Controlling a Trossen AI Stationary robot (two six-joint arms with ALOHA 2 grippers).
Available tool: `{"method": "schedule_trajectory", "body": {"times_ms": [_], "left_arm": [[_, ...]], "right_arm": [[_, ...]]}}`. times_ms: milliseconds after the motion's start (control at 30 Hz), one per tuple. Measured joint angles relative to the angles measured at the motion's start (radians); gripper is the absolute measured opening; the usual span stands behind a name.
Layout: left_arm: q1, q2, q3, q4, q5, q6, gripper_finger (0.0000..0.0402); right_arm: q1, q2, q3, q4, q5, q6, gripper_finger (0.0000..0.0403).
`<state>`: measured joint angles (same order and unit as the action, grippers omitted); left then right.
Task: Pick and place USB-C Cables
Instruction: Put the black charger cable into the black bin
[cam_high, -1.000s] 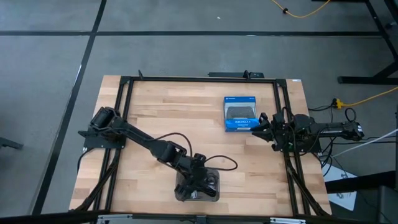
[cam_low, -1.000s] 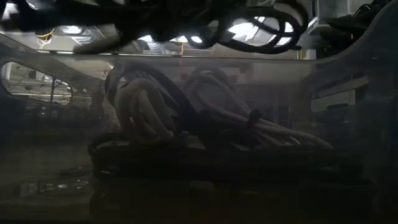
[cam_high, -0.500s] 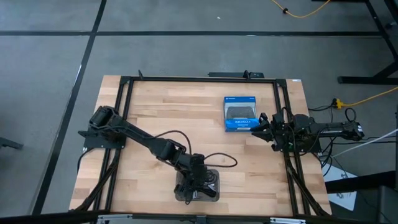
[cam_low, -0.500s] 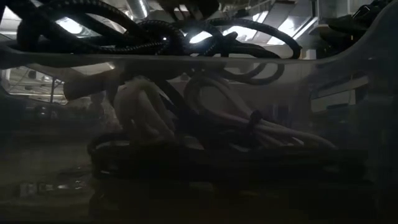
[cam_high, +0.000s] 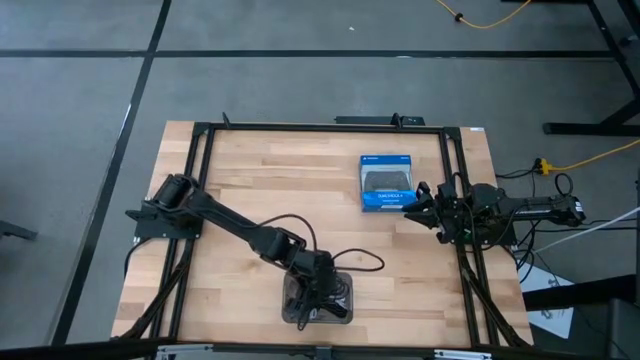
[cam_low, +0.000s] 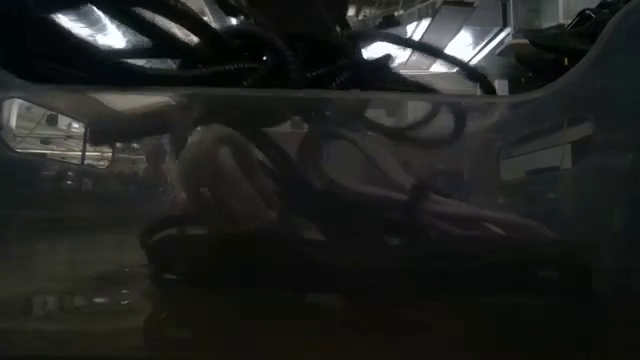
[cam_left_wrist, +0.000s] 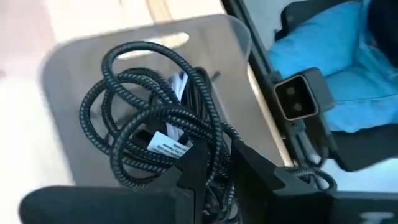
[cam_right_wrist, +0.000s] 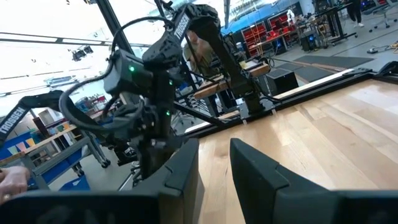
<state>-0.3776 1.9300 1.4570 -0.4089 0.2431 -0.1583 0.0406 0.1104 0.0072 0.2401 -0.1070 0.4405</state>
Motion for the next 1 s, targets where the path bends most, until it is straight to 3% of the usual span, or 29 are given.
{"method": "schedule_trajectory", "body": {"times_ms": [233,633,833,1000], "left_arm": [[0.017,0.051,0.000,0.052,0.144,-0.064,0.0059],[0.054,0.032,0.039,0.012,0.137,-0.035,0.0058],[0.043,0.032,0.168,-0.220,0.112,0.027,0.0058],[0.026,0.030,0.339,-0.606,0.029,0.086,0.0058]], "right_arm": [[0.000,0.000,0.000,-0.005,-0.001,-0.004,0.0097],[0.000,0.000,0.000,-0.046,-0.002,0.000,0.0097],[0.000,0.000,0.000,-0.045,-0.002,-0.001,0.0097],[0.000,0.000,0.000,-0.045,-0.001,0.001,0.0097]]}}
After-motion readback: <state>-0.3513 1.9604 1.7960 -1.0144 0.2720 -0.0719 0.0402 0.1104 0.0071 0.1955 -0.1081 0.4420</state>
